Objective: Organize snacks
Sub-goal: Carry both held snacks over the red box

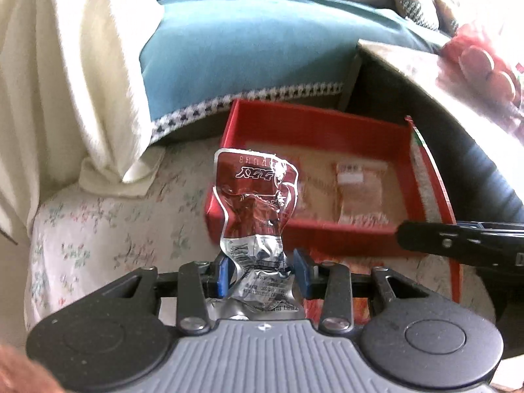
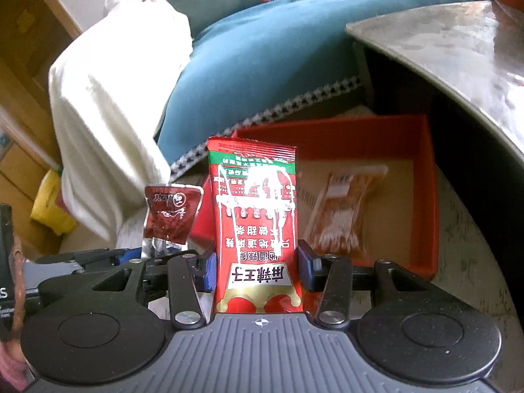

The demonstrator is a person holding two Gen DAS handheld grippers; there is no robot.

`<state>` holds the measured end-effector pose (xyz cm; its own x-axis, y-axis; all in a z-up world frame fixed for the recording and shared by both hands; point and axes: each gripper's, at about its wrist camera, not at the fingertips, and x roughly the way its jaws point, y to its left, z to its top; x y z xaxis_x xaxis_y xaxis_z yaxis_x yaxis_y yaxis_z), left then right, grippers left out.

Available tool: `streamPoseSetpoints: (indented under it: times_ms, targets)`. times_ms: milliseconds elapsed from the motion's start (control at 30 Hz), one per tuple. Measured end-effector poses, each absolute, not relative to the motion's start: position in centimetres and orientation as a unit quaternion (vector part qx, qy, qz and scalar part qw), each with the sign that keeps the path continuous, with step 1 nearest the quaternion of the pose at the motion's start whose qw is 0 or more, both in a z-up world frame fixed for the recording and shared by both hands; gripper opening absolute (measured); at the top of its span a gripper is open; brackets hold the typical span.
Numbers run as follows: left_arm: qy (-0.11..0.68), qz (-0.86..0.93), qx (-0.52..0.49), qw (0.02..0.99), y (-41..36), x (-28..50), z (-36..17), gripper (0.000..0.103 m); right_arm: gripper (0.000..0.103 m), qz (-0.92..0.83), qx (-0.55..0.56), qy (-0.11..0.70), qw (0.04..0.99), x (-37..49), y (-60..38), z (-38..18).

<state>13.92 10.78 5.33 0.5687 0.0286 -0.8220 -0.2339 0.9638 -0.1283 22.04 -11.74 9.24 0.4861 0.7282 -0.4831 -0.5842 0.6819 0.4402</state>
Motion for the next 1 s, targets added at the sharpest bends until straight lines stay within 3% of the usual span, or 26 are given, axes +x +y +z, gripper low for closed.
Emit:
streamPoseSetpoints:
  times_ms: [500,1000]
  targets:
    - [0.448,0.083,-0.1,0.884,11.5,21.1,5.0,0.033,0.054,0.345,0.101,0.342,0.868,27.3,-8.3,9.5]
    - [0.473,0.1,-0.08,0.872,11.7,24.6,1.4,0.033,0.054,0.316,0.07,0.376,0.869,30.4,-5.8,7.1]
